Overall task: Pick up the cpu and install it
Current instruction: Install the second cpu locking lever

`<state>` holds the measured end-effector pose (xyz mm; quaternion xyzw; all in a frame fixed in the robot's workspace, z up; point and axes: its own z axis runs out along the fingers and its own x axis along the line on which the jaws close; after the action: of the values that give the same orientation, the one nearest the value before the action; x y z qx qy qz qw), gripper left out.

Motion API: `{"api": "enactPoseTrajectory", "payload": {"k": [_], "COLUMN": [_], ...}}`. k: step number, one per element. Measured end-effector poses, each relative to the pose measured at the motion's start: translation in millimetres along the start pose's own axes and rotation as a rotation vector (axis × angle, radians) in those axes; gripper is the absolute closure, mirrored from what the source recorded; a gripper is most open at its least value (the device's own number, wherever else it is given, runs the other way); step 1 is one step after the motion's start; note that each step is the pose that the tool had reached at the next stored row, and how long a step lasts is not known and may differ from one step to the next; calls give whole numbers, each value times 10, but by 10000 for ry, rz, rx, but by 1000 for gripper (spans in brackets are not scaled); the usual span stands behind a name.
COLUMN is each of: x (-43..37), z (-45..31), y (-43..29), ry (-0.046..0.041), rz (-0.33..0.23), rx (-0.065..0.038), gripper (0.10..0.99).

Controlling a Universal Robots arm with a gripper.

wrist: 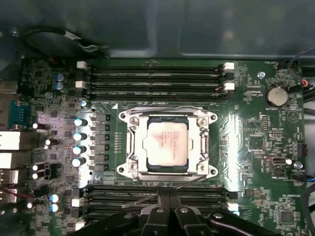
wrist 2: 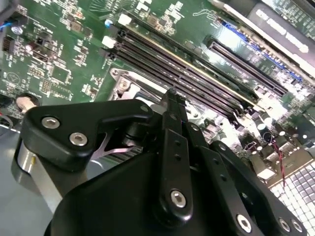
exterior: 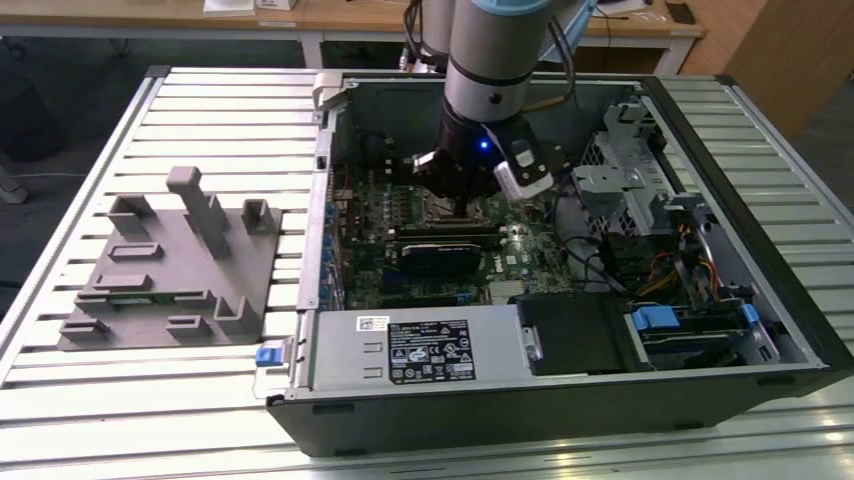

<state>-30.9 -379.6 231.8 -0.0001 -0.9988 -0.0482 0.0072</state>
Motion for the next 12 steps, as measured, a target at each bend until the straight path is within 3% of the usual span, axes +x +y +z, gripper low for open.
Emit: {"api": "enactPoseTrajectory", "payload": {"k": [3, 8, 12], "x": [0, 0, 3], "z": [4, 17, 47], "y": [0, -5, -9], "ry": [21, 349, 385], "rz": [-1, 32, 33], "rx": [-22, -106, -196], "gripper": [980, 980, 980]}}
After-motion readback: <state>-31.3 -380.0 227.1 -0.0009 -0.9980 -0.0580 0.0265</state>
